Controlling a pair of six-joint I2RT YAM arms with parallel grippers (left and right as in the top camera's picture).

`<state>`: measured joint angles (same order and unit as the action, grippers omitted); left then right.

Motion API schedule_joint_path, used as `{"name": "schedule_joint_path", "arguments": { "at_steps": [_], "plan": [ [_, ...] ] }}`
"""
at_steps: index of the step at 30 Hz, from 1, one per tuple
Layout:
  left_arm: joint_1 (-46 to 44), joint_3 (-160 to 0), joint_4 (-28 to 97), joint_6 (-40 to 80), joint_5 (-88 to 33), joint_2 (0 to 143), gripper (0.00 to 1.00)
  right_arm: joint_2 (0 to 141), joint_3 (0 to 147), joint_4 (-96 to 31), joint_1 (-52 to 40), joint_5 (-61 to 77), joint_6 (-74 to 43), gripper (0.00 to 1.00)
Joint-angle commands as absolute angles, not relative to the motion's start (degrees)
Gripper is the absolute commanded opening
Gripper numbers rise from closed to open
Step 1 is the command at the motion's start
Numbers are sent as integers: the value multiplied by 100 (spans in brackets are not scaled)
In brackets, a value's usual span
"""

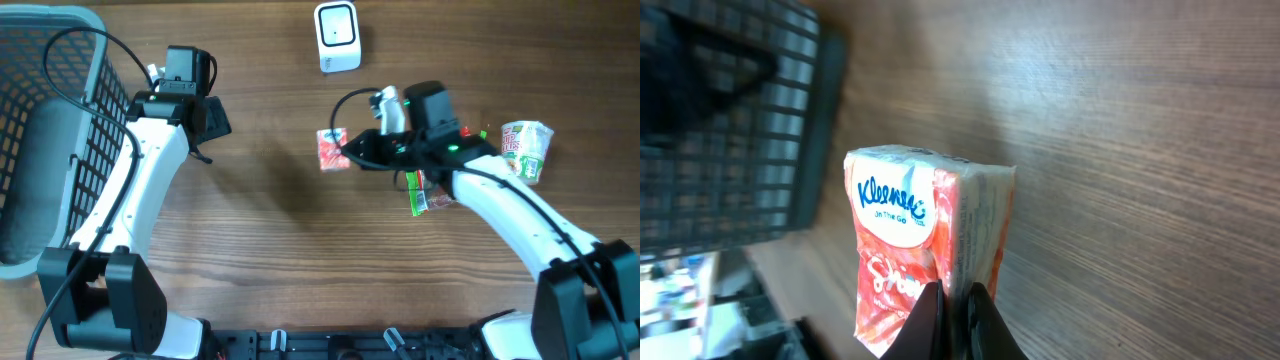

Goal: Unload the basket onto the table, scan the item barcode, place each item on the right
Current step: 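Carry the Kleenex pack up to the scanner with the right gripper, then lower the Kleenex pack beside the Haribo bag and release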

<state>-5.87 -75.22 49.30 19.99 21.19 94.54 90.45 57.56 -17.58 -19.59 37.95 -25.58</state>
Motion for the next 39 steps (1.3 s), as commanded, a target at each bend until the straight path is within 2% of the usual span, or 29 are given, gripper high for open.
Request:
{"name": "schedule_joint_path", "arguments": {
  "at_steps": [1,5,7,8,12,17,23,27,29,32,37,39],
  "plan": [
    [-567,-7518,4925,1929,2191,9424,100,8890,5774,-1758,-1433,4991,-2567,4],
    [-567,-7518,4925,1929,2191,9421,100,8890,6101,-1883,-1245,4403,-2849,4],
    [-567,-7518,4925,1929,2191,9421,100,8899,6731,-2519,-1247,3815,-2834,5],
    [-567,-7518,4925,1929,2193,9421,100,8923,7544,-3352,-1247,3048,-2696,4],
    [-567,-7518,4925,1929,2191,9421,100,9347,9408,-4696,-1271,1837,-2381,4],
    [-567,-7518,4925,1929,2191,9421,100,10556,11662,-5413,-1726,257,-1772,4],
    [-567,-7518,4925,1929,2191,9421,100,11708,12140,-4528,-2620,-2364,-528,4],
    [-567,-7518,4925,1929,2191,9421,100,12674,12140,-3212,-3216,-4338,1015,4],
    [-567,-7518,4925,1929,2191,9424,100,13032,12140,-2825,-3343,-4497,1490,4],
    [-567,-7518,4925,1929,2191,9421,100,13445,12140,-2558,-3395,-4539,1594,4],
    [-567,-7518,4925,1929,2191,9421,100,13421,12143,-2665,-3242,-4462,703,4],
    [-567,-7518,4925,1929,2193,9424,100,13089,12145,-2910,-3162,-4034,425,4]
  ]
}}
